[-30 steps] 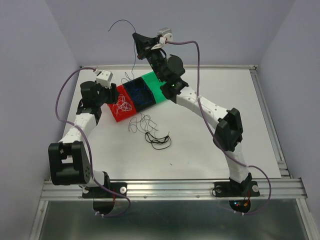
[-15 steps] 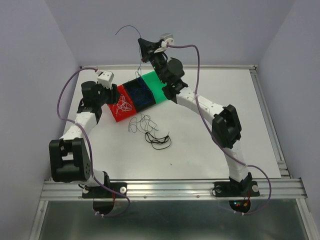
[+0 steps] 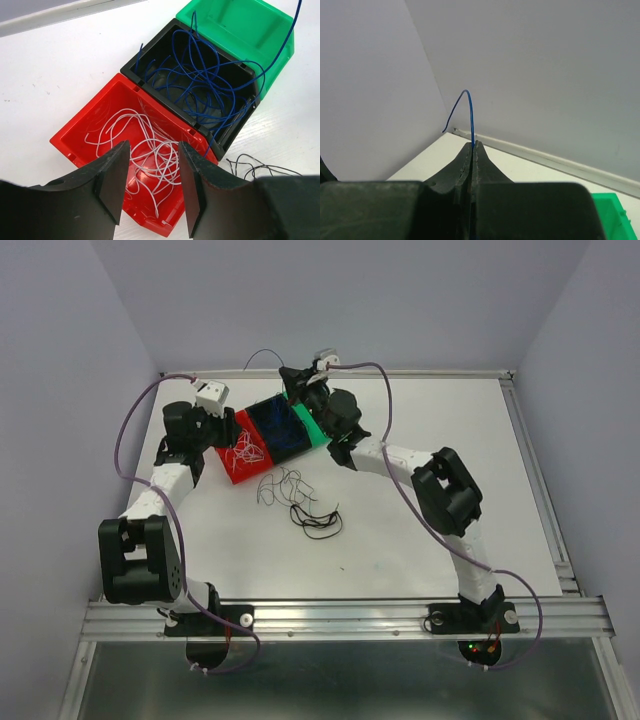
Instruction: Untangle the cables
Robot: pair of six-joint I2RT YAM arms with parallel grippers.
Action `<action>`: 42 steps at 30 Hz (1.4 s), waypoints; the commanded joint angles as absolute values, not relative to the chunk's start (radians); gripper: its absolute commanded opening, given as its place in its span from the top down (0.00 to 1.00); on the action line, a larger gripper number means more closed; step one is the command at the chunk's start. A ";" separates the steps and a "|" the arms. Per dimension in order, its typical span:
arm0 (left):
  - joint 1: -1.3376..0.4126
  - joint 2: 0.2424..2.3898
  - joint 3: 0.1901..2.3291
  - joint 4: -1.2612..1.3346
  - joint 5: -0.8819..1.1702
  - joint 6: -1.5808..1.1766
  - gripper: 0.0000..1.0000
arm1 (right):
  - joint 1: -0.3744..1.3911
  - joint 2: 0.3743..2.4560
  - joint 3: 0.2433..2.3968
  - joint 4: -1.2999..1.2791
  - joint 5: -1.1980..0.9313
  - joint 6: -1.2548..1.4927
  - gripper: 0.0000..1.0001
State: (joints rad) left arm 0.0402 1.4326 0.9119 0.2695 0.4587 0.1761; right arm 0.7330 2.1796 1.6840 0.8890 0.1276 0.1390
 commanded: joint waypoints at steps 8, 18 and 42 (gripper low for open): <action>0.040 1.401 0.946 0.298 0.466 0.192 0.46 | 0.735 2.267 1.588 0.960 0.152 0.169 0.99; 0.040 1.388 0.940 0.293 0.479 0.198 0.46 | 0.735 2.472 1.947 0.403 0.098 0.252 0.99; 0.038 1.390 0.943 0.278 0.505 0.204 0.46 | 0.781 2.677 2.399 -0.359 0.143 0.107 0.99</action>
